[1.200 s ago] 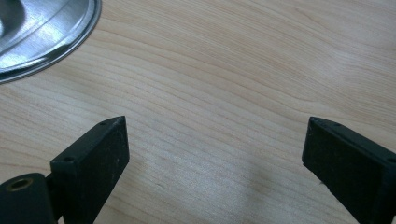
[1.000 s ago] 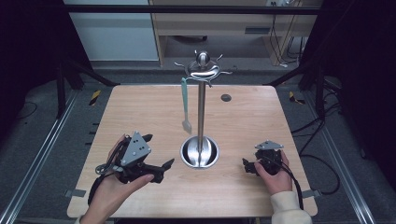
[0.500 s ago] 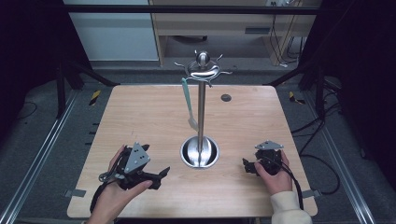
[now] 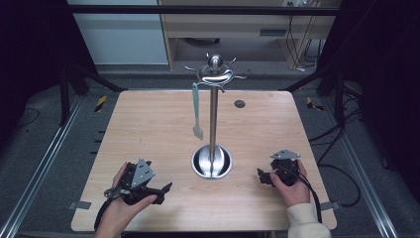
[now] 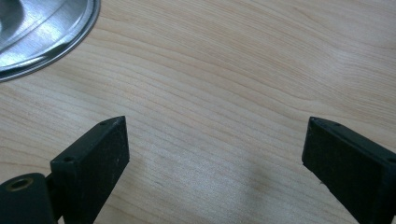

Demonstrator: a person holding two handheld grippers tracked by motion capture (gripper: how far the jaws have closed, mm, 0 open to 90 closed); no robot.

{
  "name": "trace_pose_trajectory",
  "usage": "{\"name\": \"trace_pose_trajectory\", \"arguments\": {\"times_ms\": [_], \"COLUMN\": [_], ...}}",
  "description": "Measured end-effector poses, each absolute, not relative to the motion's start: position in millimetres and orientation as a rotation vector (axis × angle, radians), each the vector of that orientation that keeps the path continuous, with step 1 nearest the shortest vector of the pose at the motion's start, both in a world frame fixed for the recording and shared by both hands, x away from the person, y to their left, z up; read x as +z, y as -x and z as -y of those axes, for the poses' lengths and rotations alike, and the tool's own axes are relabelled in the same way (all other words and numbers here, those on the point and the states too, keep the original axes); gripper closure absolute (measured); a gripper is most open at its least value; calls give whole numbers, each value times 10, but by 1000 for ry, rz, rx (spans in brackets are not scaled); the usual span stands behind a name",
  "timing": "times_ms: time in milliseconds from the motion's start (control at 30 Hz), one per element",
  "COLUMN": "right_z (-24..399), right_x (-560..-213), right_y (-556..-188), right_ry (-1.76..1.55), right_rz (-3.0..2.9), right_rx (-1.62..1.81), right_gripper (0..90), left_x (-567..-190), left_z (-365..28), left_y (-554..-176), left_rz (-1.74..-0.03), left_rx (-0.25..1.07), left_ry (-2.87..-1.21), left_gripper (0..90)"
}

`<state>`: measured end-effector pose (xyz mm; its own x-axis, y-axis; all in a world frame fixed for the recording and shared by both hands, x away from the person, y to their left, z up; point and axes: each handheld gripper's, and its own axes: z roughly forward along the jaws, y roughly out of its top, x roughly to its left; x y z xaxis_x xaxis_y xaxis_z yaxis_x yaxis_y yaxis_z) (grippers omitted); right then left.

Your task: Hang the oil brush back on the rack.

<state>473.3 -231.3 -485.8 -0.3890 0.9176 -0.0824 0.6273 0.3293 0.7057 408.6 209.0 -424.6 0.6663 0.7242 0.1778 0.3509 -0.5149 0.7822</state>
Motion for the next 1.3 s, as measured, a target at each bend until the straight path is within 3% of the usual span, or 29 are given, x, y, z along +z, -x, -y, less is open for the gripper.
{"name": "trace_pose_trajectory", "arguments": {"times_ms": [1300], "right_z": [2310], "right_x": [-4863], "right_y": [-4731], "right_ry": [-1358], "right_rz": [-2125], "right_rx": [812], "right_gripper": [80], "left_x": [-4711], "left_z": [-2841], "left_y": [-4419], "left_rz": [-1103], "left_rx": [673], "left_ry": [-2088], "left_gripper": [52]}}
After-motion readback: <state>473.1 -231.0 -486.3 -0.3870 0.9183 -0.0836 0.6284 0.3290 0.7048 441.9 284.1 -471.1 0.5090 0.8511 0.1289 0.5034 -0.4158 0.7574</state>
